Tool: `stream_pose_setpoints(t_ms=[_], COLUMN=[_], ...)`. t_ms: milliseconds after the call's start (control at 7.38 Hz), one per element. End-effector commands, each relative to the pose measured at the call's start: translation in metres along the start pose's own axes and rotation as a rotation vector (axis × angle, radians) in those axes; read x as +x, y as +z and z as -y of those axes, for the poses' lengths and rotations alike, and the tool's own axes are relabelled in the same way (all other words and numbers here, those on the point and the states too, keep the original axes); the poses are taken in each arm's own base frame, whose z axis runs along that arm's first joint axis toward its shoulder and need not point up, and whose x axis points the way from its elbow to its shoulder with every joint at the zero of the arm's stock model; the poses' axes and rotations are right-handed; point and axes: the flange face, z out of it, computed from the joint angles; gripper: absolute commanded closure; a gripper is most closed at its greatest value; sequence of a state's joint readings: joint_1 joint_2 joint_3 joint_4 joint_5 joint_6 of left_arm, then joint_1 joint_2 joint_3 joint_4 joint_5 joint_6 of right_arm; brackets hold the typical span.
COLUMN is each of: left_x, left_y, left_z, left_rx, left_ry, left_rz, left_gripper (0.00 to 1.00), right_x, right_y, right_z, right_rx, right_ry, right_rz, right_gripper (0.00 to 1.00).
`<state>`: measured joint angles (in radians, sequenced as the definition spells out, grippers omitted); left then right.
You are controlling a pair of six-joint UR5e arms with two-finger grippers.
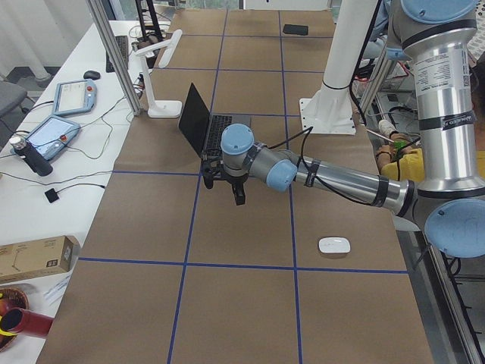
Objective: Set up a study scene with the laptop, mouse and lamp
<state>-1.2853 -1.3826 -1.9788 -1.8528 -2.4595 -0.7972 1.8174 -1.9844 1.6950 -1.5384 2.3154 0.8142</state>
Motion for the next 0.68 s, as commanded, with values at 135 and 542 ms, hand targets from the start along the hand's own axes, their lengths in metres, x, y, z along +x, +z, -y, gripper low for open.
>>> stream_pose_setpoints(t_ms=[135, 542], left_x=[-0.034, -0.1], left_y=[-0.009, -0.01], left_z=[0.006, 0.013], left_rx=[0.061, 0.075], left_ry=[0.199, 0.372], left_rz=[0.082, 0.298], left_gripper=[0.0, 0.0], right_x=[0.004, 0.013], right_y=[0.005, 0.012], right_z=[-0.003, -0.007], right_rx=[-0.052, -0.079], right_ry=[0.154, 0.188], right_rz=[0.003, -0.009], right_gripper=[0.0, 0.02])
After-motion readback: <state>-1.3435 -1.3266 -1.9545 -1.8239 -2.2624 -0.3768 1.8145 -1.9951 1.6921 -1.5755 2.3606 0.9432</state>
